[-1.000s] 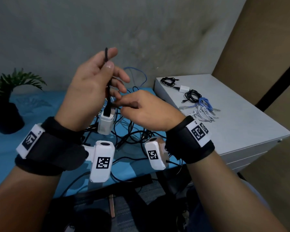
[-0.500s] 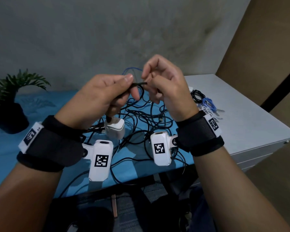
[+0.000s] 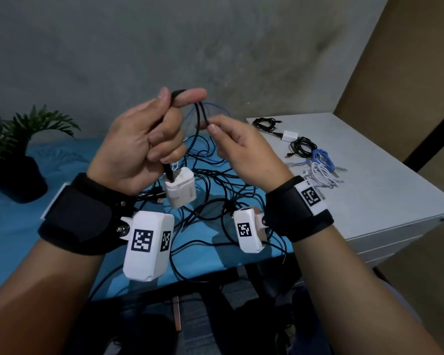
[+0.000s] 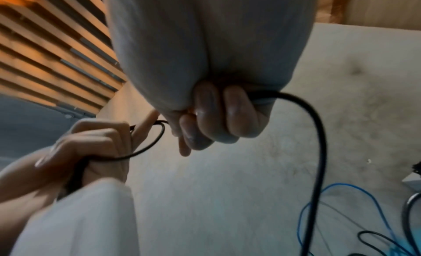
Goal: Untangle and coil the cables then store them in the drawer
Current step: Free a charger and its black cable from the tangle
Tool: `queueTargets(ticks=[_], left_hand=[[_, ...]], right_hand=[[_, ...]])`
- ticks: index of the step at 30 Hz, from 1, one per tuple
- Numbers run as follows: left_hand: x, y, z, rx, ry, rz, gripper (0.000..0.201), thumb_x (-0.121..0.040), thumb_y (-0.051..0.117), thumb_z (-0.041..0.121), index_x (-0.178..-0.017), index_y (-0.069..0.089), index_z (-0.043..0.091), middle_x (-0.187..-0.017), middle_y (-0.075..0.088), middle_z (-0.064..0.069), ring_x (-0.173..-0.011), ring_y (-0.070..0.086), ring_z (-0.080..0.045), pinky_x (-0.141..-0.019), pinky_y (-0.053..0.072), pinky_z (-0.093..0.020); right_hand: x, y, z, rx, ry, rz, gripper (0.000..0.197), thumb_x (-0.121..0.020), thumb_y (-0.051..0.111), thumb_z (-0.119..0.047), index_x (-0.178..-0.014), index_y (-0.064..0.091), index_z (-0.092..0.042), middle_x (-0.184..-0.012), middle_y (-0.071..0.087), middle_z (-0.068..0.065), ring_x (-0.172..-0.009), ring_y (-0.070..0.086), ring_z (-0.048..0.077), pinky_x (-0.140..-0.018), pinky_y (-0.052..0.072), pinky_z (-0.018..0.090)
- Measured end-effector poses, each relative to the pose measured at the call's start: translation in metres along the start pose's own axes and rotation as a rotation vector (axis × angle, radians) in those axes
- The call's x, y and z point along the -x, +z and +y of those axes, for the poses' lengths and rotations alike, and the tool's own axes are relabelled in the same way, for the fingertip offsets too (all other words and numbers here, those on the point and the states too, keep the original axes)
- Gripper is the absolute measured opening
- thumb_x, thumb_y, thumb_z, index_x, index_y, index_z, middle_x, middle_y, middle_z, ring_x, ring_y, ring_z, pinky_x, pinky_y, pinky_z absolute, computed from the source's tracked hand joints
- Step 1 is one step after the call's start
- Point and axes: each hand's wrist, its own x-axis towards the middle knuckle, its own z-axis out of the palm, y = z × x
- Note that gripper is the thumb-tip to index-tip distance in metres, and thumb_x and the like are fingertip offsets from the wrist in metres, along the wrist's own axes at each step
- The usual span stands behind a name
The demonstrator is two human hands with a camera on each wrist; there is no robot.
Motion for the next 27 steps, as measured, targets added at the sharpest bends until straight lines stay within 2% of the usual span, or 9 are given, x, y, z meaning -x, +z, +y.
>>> queueTargets(ticks=[4,8,10,13,15,18,21,25,27], left_hand=[[-0.002,0.002,-0.002,0.021,0.044,0.055,0.049,-0.111,0.029,0.029,-0.145,0.043,-0.003,-0.051,0.037,0.008,-0.035,0.032,-0.004,-0.043,0.035,-0.016],[-0.003,0.002,-0.004,-0.002,0.122,0.171,0.046,-0.110,0.031,0.025,-0.145,0.038,-0.003,-0.060,0.051,0.008,-0.060,0.064,-0.007,-0.063,0.056,-0.025],[-0.004,0.000,-0.005,-0.065,0.164,0.197,0.042,-0.110,0.031,0.021,-0.146,0.036,-0.001,-0.063,0.057,0.006,-0.076,0.074,-0.017,-0.074,0.060,-0.034],[-0.004,-0.003,-0.011,-0.315,0.188,0.232,0.028,-0.112,0.032,0.020,-0.137,0.041,0.012,-0.066,0.064,0.003,-0.080,0.077,-0.025,-0.076,0.062,-0.038],[-0.004,-0.002,-0.015,-0.487,0.171,0.247,0.026,-0.112,0.033,0.018,-0.137,0.040,0.018,-0.069,0.068,0.001,-0.072,0.076,-0.020,-0.069,0.061,-0.032],[-0.005,0.001,-0.018,-0.816,0.154,0.284,0.030,-0.111,0.036,0.016,-0.140,0.041,0.025,-0.075,0.067,0.004,-0.058,0.066,0.000,-0.061,0.053,-0.015],[-0.003,0.004,-0.020,-1.105,0.098,0.171,0.025,-0.110,0.038,0.022,-0.127,0.054,0.028,-0.062,0.062,0.004,-0.042,0.056,-0.003,-0.044,0.043,-0.018],[0.002,0.005,-0.016,-0.790,-0.017,-0.042,0.030,-0.109,0.037,0.031,-0.098,0.064,0.023,-0.053,0.059,-0.002,-0.039,0.031,-0.014,-0.039,0.025,-0.023],[0.005,0.006,-0.010,-0.576,-0.041,-0.097,0.039,-0.105,0.039,0.037,-0.100,0.070,0.015,-0.046,0.046,0.001,-0.039,0.024,-0.016,-0.041,0.019,-0.027]], right_hand=[[0.005,0.009,-0.002,0.174,0.075,-0.077,0.032,-0.107,0.050,-0.029,-0.133,0.066,-0.020,-0.075,0.061,-0.038,-0.074,0.054,-0.014,-0.070,0.038,0.009],[0.008,0.018,-0.005,0.310,0.071,-0.208,0.036,-0.102,0.051,-0.039,-0.136,0.062,-0.036,-0.102,0.076,-0.009,-0.094,0.067,0.009,-0.086,0.054,0.037],[0.008,0.017,-0.008,0.325,0.079,-0.277,0.038,-0.099,0.053,-0.034,-0.136,0.061,-0.041,-0.094,0.075,-0.002,-0.087,0.066,0.014,-0.084,0.054,0.039],[0.009,0.013,-0.018,0.305,0.063,-0.325,0.038,-0.095,0.054,-0.023,-0.128,0.068,-0.037,-0.073,0.068,-0.004,-0.066,0.056,0.006,-0.067,0.049,0.031],[0.010,0.013,-0.021,0.259,0.052,-0.304,0.035,-0.091,0.054,-0.022,-0.117,0.075,-0.030,-0.072,0.067,-0.007,-0.067,0.058,0.003,-0.067,0.048,0.028],[0.010,0.014,-0.024,0.126,-0.003,-0.210,0.029,-0.079,0.050,-0.024,-0.093,0.076,-0.022,-0.085,0.075,0.003,-0.088,0.069,0.022,-0.079,0.054,0.041],[0.009,0.007,-0.030,-0.093,-0.086,-0.100,0.014,-0.079,0.048,-0.006,-0.081,0.060,-0.013,-0.071,0.064,0.013,-0.066,0.059,0.030,-0.065,0.050,0.044],[0.006,-0.016,-0.032,-0.306,-0.167,0.096,0.020,-0.085,0.045,0.013,-0.086,0.051,-0.006,-0.066,0.047,-0.005,-0.055,0.042,0.001,-0.056,0.035,0.014],[0.003,-0.018,-0.027,-0.334,-0.162,0.160,0.019,-0.092,0.046,0.012,-0.090,0.050,-0.006,-0.068,0.044,-0.002,-0.056,0.039,0.000,-0.057,0.036,0.013]])
